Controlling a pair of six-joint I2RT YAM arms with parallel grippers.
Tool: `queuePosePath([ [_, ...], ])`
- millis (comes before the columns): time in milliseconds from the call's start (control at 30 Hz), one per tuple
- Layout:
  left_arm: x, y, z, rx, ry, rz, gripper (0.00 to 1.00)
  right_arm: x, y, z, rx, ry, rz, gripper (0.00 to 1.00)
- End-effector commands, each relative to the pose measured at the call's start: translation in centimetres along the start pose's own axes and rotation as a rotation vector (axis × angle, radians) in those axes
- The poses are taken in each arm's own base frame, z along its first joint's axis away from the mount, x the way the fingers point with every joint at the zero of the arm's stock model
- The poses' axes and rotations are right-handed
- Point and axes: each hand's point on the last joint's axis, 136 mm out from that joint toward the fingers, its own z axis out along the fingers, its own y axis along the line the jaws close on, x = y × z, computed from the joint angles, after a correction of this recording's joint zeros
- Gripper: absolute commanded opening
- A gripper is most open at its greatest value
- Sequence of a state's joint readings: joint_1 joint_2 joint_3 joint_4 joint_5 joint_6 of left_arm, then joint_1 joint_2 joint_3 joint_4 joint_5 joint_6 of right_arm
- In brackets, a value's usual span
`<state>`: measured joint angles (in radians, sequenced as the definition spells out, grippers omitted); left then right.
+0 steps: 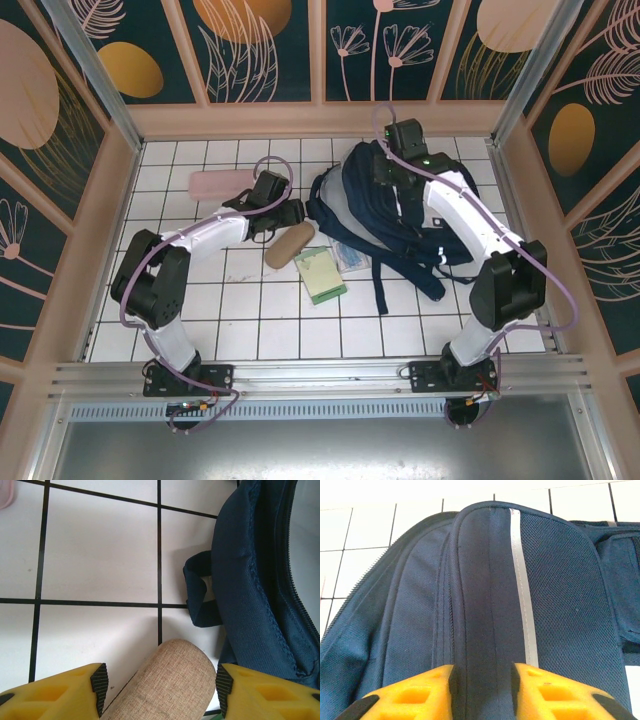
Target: Pack the student bag
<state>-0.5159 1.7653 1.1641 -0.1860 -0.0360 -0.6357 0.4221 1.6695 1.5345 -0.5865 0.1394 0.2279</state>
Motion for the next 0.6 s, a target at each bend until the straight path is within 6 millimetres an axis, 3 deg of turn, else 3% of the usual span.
queuePosePath([
  [0, -1.3, 0.4, -0.3, -0.013, -0.025, -0.026, 0.59, 0.5, 1.6, -0.4, 0.042, 0.012, -0.09, 0.37],
  [233, -1.3, 2.5, -1.0, -0.026, -0.031, -0.098, 0.57, 5.2, 8.6, 1.9, -0.071, 0.105, -0.201, 0.45],
  [333, -1.9, 2.4, -2.3, -0.015, -0.059, -0.104, 0.57, 7.8, 11.0, 3.6, -0.142, 0.178, -0.211, 0.45],
  [567, -1.6, 2.9, -3.4, -0.02, -0.07, -0.119, 0.58, 11.0, 11.8, 8.8, -0.116, 0.266, -0.21, 0.53],
])
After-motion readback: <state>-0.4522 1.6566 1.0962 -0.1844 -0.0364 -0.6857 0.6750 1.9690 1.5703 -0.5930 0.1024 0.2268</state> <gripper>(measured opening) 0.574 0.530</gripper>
